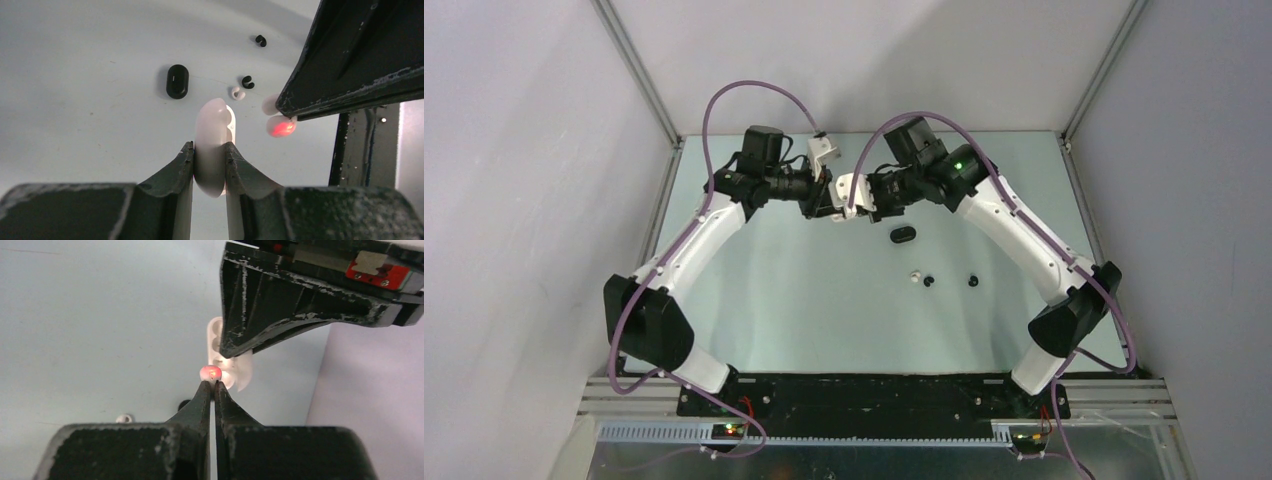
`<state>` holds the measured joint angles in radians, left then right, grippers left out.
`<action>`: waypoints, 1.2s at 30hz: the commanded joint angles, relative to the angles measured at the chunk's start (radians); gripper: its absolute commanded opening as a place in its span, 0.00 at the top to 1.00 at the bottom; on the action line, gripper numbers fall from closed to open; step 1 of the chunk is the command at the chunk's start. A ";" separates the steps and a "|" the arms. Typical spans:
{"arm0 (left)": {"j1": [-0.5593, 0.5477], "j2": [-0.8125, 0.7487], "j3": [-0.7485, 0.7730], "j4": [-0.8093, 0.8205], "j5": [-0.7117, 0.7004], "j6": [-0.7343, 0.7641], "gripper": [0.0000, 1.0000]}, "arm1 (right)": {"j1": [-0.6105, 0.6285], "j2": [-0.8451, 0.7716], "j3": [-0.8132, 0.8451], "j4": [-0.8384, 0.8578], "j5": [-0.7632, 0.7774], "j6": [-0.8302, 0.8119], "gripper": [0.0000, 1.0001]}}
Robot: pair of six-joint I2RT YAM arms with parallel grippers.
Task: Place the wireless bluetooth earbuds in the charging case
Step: Place the earbud in the charging case.
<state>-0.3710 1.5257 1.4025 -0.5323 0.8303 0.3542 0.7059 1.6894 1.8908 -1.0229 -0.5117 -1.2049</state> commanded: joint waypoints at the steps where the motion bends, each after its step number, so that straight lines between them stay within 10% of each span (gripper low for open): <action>1: -0.003 0.005 0.024 0.039 0.049 -0.073 1.00 | 0.027 -0.023 -0.013 0.087 0.083 -0.018 1.00; 36: -0.006 -0.037 -0.016 0.047 0.072 -0.116 1.00 | 0.106 -0.058 -0.127 0.172 0.277 -0.131 1.00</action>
<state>-0.3710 1.5280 1.3872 -0.5121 0.8677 0.2619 0.8051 1.6752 1.7668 -0.8925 -0.2798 -1.3102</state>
